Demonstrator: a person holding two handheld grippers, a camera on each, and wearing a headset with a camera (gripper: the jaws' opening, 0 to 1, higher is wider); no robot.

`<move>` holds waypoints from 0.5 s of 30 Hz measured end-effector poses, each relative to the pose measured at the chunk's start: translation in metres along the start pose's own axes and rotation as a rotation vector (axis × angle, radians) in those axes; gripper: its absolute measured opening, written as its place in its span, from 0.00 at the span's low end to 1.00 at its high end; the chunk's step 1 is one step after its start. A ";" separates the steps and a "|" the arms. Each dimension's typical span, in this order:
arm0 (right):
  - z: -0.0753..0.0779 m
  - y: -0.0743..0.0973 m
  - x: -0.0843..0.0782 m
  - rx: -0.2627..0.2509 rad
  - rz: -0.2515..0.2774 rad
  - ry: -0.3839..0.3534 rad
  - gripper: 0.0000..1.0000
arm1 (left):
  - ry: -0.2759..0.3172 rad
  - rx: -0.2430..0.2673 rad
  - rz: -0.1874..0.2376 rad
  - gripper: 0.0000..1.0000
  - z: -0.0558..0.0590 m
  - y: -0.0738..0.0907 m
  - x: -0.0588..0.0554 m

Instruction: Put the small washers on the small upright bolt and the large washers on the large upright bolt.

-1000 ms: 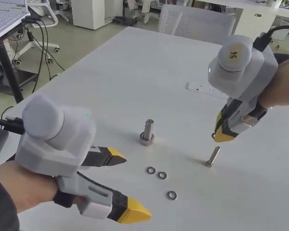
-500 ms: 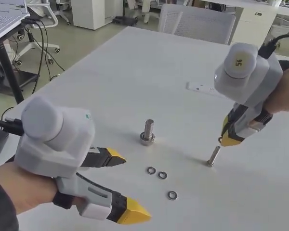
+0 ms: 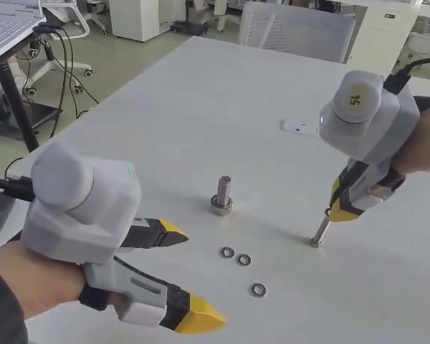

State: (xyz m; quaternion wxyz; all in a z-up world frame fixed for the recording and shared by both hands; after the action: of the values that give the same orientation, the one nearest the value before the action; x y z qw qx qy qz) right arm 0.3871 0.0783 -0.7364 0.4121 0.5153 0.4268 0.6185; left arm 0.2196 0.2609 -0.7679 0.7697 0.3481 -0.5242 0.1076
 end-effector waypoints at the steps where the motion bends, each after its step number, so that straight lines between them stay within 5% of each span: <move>1: 0.000 0.000 0.000 0.001 0.000 -0.001 0.14 | 0.000 0.000 -0.001 0.74 0.000 0.000 0.000; 15: 0.000 -0.006 -0.003 0.010 -0.002 -0.003 0.14 | 0.003 -0.002 -0.004 0.74 0.001 -0.001 -0.002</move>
State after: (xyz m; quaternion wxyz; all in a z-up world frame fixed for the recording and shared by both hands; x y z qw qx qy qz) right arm 0.3874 0.0769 -0.7427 0.4108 0.5179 0.4297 0.6151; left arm 0.2185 0.2599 -0.7700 0.7709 0.3484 -0.5225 0.1061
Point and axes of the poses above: the centre of the closed fingertips' face, and the gripper's own axes: y roughly backward along the fingers, z roughly to its right, x roughly out of its top, the point moved 7 cm from there along y, roughly backward along the fingers, and after that the axes turned 8 degrees about z, right-handed, at the moved point
